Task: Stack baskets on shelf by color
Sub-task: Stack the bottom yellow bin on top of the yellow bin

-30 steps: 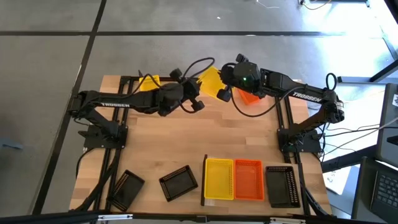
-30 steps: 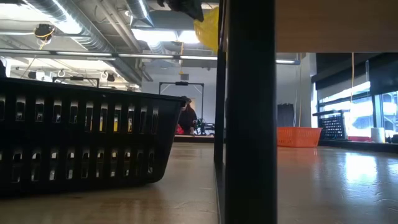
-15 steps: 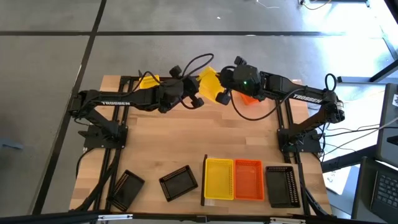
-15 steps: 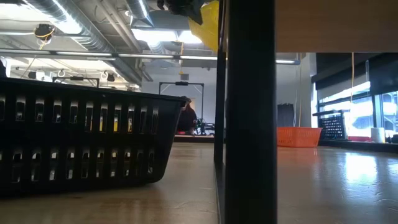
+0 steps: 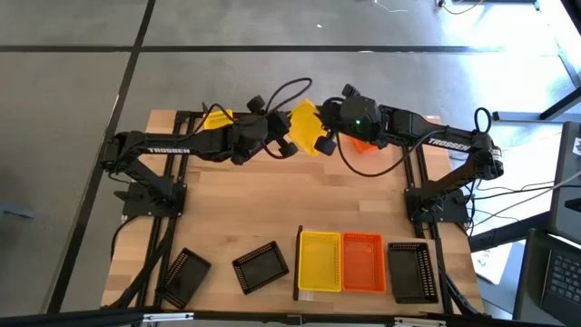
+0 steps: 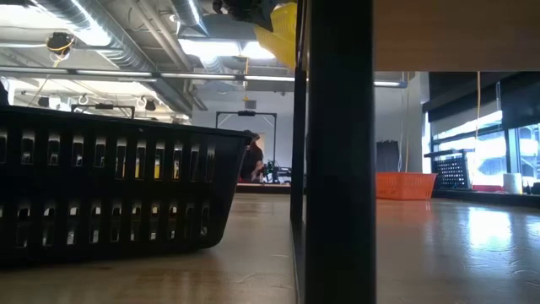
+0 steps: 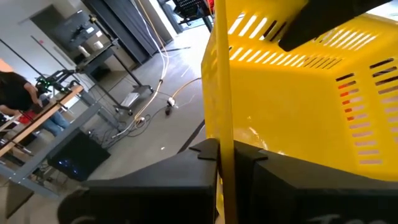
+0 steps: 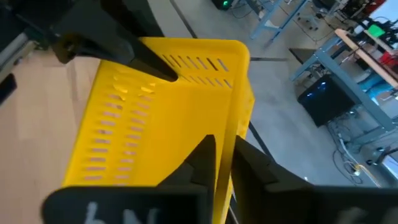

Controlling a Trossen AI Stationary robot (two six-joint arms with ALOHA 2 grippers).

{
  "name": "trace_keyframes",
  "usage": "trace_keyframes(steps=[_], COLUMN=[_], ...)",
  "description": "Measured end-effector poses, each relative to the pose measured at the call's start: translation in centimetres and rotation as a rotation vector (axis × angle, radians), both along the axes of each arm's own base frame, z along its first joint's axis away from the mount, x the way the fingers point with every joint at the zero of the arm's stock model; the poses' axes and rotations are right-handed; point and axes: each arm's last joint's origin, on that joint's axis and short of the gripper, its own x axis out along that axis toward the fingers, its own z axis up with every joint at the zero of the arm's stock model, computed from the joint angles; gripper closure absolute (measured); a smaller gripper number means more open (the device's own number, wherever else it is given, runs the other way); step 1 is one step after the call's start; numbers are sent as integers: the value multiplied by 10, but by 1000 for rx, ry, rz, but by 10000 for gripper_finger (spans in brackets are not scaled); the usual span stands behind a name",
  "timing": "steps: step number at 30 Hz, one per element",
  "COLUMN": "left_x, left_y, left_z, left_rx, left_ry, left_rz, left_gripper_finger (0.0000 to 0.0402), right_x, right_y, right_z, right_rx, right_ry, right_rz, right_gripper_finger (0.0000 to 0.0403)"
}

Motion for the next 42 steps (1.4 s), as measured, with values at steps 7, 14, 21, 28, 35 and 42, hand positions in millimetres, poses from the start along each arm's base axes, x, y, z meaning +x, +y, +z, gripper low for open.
trace_keyframes(steps=[7,14,21,28,35,42], left_x=[0,0,1,-7,-21,-33], left_y=[0,-4,-11,-31,-42,-46], left_z=[-1,-2,-3,2,25,57], left_rx=[-2,-5,-7,-50,-374,-618], left_ry=[9,21,42,45,-11,-46], left_rz=[-3,-26,-47,-186,-409,-526], left_gripper_finger=[401,401,401,401,401,401], right_x=[0,-6,-29,-64,-90,-106], right_y=[1,7,19,32,42,54], right_z=[-1,6,27,48,53,56], right_rx=[55,53,45,49,-1,78], right_ry=[-25,-49,-124,-186,-115,-96], right_rz=[12,28,55,88,154,390], right_gripper_finger=[309,273,271,271,271,271])
